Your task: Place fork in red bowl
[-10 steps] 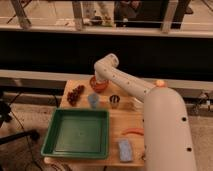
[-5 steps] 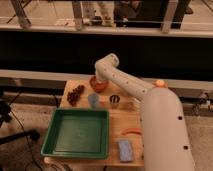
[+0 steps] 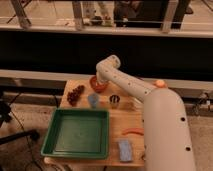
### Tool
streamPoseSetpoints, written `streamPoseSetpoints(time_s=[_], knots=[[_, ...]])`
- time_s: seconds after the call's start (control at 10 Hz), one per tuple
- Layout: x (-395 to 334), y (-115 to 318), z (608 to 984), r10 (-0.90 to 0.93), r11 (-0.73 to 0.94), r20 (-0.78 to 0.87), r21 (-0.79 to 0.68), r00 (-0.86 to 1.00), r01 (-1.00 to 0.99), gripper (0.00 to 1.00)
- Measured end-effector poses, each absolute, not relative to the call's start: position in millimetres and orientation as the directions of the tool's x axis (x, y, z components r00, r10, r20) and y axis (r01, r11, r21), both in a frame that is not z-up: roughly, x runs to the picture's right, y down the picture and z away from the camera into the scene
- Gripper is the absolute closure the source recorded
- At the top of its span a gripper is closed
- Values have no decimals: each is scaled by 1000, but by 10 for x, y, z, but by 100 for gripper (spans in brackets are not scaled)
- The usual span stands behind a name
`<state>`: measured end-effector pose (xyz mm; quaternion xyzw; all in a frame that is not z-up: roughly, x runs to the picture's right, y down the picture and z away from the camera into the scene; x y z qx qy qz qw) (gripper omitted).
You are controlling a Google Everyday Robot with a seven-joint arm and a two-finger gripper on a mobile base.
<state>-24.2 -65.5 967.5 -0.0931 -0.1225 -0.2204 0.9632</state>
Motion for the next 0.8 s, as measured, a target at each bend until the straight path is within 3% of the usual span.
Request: streamPoseSetpoints(time_s=[0.3,0.5,0.6,0.8], knots=[[-220,-548,9624,-402,884,279,-129,872,449,83],[-186,-468,9576,-402,883,280,-131,872,450,80],[-193,-486,9606,-404,882,281,-131,870,452,70],[-183,-529,9668,-408,880,282,-131,869,456,69]])
